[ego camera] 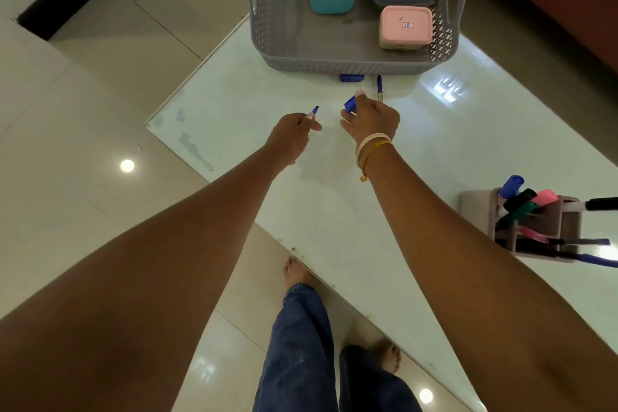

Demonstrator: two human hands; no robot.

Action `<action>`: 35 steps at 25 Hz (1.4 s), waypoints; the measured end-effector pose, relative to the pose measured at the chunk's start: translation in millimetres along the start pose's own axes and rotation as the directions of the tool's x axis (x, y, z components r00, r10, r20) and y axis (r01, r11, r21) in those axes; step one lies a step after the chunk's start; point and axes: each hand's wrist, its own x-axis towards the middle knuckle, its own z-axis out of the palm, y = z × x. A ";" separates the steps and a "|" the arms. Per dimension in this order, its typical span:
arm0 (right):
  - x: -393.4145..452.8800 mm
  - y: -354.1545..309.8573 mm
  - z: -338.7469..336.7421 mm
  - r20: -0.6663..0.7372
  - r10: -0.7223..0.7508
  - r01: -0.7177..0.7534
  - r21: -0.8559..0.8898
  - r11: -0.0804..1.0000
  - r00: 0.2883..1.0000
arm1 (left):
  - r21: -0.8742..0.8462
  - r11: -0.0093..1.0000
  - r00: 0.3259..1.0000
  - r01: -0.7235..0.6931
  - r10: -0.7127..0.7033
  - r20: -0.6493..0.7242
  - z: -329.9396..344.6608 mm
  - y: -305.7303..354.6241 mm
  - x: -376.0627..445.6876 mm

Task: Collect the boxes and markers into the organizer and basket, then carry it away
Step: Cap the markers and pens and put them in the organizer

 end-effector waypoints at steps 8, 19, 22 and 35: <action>-10.3 -5.7 -34.6 0.173 -0.059 0.057 0.017 0.998 0.983 | 0.054 0.996 0.987 -0.076 0.067 0.147 36.3 14.2 -19.0; -14.5 -11.5 -79.4 0.174 -0.103 0.099 0.031 0.995 0.979 | 0.005 0.997 0.985 -0.073 0.072 0.157 66.6 24.6 -37.9; -13.0 -15.0 -90.8 0.157 -0.082 0.073 0.066 0.995 0.984 | 0.017 0.995 0.987 -0.100 0.097 0.131 72.5 22.9 -43.9; -7.6 -30.8 -139.2 0.564 -0.184 0.458 -0.394 0.797 0.805 | 0.224 0.917 0.940 -0.330 0.299 0.165 89.4 30.1 -57.2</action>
